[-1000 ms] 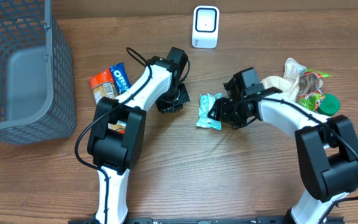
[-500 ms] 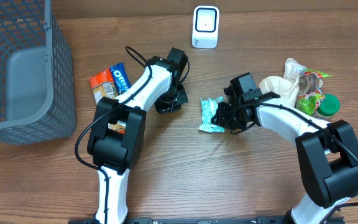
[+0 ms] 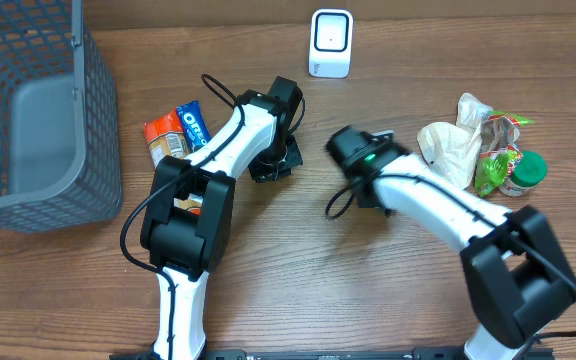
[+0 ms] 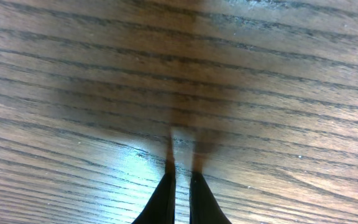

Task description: Scan the item barcode

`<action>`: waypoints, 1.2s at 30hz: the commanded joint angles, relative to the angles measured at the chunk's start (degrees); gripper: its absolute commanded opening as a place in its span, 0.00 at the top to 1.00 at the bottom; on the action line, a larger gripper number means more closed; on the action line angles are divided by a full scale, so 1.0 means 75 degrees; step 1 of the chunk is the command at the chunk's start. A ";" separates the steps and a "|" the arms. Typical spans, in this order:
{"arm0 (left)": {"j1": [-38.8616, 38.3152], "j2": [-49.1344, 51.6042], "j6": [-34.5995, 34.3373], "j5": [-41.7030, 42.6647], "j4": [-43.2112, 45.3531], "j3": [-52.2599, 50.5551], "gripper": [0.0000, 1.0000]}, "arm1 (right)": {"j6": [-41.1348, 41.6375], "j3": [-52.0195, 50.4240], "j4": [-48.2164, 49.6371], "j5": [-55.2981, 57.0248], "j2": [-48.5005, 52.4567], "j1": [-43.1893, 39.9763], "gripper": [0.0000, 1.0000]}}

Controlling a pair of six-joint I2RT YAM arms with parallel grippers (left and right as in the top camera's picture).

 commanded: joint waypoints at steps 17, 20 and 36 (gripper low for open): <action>0.0845 0.0125 0.0178 0.0131 0.0064 0.0064 0.83 | -0.0227 0.0207 0.0224 0.4704 0.1413 0.1941 0.90; 0.1139 0.0125 0.0181 0.0373 0.0058 0.0064 0.83 | -0.0224 0.0207 0.0230 0.4657 0.1460 0.2273 0.86; 0.1463 0.0125 0.0184 0.0481 0.0044 0.0067 0.82 | 0.0061 0.0227 0.0192 0.3171 0.1405 0.3401 0.38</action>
